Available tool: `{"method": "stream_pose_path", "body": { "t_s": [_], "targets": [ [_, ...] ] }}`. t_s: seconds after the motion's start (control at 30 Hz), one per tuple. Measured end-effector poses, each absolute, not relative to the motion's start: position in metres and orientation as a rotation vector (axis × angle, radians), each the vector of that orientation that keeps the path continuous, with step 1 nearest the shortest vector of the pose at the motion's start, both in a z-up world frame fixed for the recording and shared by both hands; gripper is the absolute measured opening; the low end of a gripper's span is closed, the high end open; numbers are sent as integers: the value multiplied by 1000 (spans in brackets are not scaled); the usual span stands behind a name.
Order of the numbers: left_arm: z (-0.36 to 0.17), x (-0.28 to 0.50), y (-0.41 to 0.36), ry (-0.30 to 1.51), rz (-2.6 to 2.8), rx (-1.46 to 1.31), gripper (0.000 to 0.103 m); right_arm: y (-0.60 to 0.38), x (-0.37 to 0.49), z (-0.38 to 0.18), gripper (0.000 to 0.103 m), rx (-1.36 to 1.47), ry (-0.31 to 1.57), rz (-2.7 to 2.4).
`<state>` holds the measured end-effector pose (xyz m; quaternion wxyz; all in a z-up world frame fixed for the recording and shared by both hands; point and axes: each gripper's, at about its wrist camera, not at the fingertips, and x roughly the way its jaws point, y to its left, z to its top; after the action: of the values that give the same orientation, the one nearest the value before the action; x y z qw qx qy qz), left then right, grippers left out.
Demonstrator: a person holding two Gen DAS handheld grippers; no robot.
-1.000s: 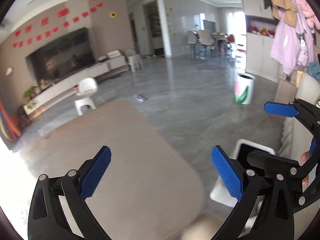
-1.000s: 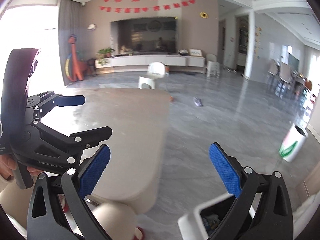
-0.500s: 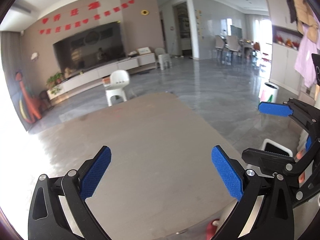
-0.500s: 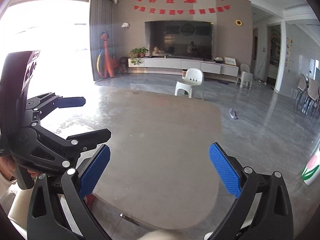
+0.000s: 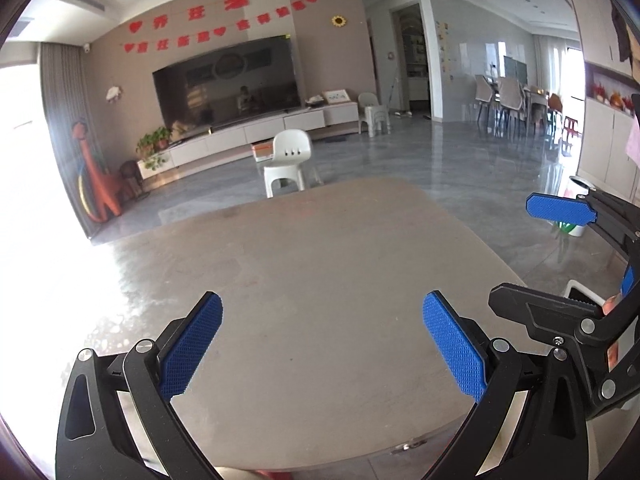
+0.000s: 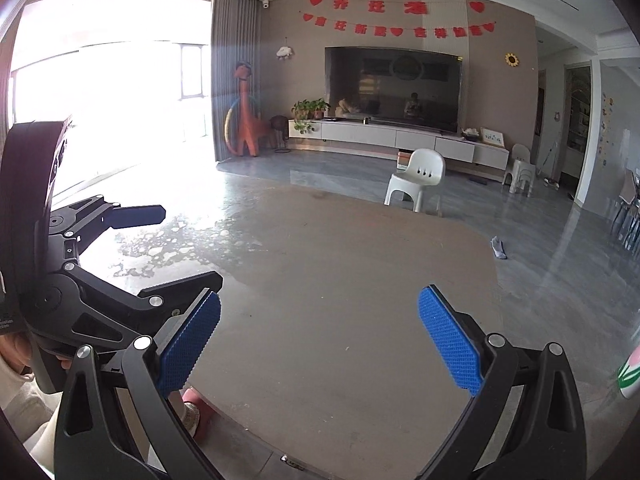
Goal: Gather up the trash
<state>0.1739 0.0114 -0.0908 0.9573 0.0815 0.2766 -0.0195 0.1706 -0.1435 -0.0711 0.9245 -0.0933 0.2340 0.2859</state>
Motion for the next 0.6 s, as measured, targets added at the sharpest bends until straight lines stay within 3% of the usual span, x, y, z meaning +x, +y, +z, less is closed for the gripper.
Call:
{"method": "stream_pose_path", "body": {
  "t_s": [0.6],
  "targets": [
    [-78,157,61,538,29,90,98,-107,175,-61,99,-196,444,635]
  ]
}}
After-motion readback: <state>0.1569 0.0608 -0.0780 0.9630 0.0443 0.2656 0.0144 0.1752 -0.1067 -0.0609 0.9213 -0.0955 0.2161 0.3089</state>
